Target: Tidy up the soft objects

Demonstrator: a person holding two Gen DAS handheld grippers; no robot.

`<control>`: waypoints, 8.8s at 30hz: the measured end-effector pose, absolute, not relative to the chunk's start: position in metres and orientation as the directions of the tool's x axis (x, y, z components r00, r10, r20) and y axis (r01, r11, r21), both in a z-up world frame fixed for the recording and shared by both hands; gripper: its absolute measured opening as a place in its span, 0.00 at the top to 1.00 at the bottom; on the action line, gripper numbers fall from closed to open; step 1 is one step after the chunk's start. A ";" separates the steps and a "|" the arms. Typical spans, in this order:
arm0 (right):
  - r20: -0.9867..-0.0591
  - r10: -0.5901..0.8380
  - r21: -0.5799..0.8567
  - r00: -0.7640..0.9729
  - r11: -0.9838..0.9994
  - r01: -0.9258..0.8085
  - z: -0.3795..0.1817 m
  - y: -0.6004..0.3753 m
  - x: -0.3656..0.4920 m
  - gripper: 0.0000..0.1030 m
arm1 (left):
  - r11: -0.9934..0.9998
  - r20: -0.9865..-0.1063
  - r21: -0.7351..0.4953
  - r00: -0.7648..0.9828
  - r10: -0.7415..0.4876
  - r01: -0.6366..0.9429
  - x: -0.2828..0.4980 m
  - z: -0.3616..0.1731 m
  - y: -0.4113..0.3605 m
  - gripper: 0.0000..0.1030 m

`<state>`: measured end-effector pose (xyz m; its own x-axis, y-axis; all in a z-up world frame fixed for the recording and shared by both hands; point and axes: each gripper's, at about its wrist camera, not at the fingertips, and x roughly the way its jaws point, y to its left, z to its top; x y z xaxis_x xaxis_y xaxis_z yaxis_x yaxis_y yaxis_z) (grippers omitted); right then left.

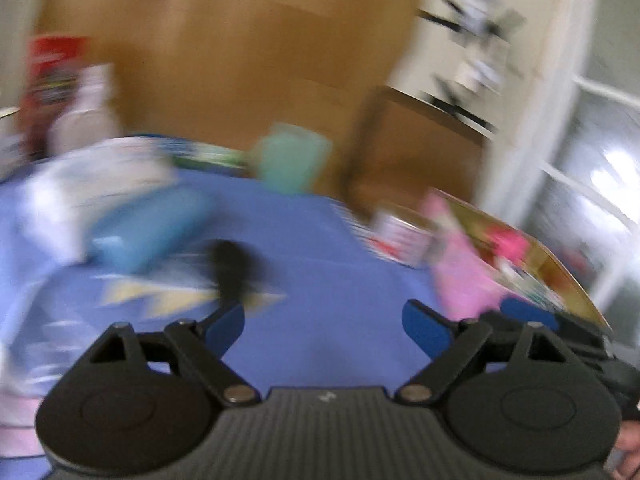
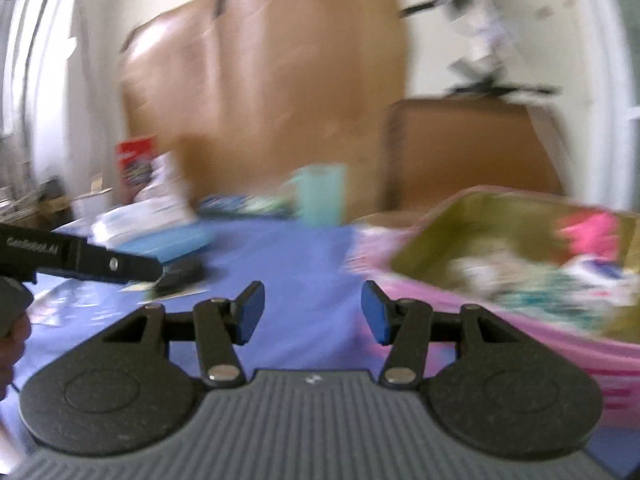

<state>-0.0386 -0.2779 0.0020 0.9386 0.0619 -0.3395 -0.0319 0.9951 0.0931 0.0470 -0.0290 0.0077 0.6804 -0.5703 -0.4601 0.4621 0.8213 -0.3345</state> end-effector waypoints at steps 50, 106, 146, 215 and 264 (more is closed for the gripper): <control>-0.458 0.190 0.273 0.868 0.960 -0.066 -0.032 -0.267 -0.077 0.61 | 0.599 -0.583 -0.599 0.224 -0.781 0.531 0.049 -0.028 -0.114 0.46; -0.263 -0.206 0.381 0.943 0.875 0.298 0.015 -0.307 -0.155 0.30 | 0.836 -0.560 -0.061 0.675 -0.480 0.545 -0.010 0.034 -0.150 0.00; -0.244 -0.253 0.392 0.936 0.857 0.334 0.013 -0.298 -0.162 0.26 | 0.833 -0.503 0.150 0.766 -0.399 0.532 -0.046 0.030 -0.154 0.00; -0.299 -0.261 0.434 0.918 0.820 0.375 0.001 -0.306 -0.160 0.23 | 0.801 -0.691 0.097 0.619 -0.373 0.591 -0.033 -0.003 -0.168 0.00; -0.330 -0.248 0.453 0.911 0.805 0.383 -0.011 -0.313 -0.156 0.23 | 0.795 -0.745 0.075 0.563 -0.356 0.602 -0.025 -0.018 -0.173 0.00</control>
